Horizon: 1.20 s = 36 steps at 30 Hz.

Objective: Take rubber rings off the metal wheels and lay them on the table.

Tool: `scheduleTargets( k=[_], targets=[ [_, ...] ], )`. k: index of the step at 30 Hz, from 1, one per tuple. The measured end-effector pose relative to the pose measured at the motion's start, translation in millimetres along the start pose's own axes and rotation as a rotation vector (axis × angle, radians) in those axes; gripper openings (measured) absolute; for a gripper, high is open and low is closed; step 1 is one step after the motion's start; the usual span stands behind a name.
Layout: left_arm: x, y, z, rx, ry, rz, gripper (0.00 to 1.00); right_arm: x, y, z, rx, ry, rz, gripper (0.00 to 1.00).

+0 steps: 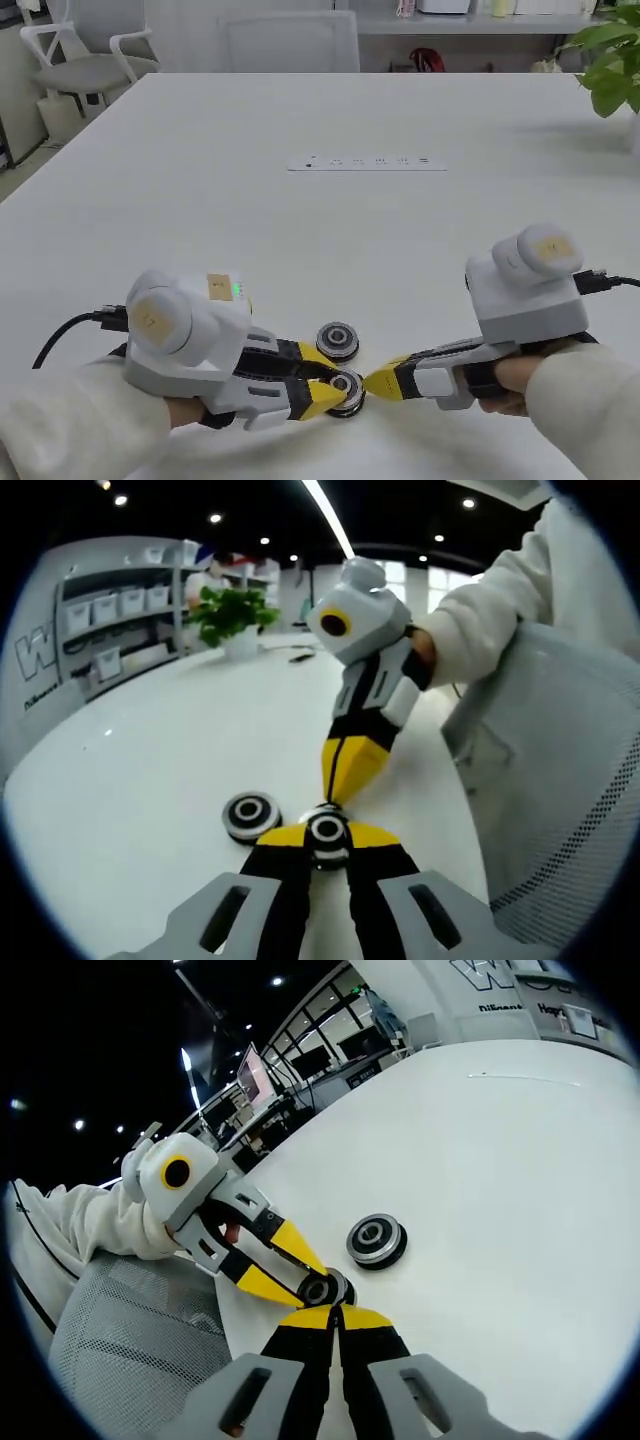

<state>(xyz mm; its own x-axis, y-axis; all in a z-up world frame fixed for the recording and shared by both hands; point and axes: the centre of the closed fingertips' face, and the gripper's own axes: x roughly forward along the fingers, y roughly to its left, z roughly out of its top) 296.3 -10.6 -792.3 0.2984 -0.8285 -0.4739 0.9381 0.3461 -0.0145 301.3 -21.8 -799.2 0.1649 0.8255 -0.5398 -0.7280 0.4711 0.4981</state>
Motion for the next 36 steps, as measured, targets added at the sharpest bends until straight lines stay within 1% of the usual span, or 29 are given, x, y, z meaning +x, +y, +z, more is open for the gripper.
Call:
scheduleTargets(
  k=[9,21,36],
  targets=[
    [0.5,-0.7,0.2,0.001,0.001,-0.001,0.14,-0.1,0.6,-0.1,0.005,0.005,0.002,0.0],
    [1.0,-1.2,0.4,0.016,0.006,-0.001,0.14,-0.6,2.9,0.4,0.043,0.004,0.008,0.0],
    [1.6,-1.8,1.0,0.015,0.003,0.002,0.14,0.2,5.6,0.9,0.068,0.0,0.017,0.0]
  ],
)
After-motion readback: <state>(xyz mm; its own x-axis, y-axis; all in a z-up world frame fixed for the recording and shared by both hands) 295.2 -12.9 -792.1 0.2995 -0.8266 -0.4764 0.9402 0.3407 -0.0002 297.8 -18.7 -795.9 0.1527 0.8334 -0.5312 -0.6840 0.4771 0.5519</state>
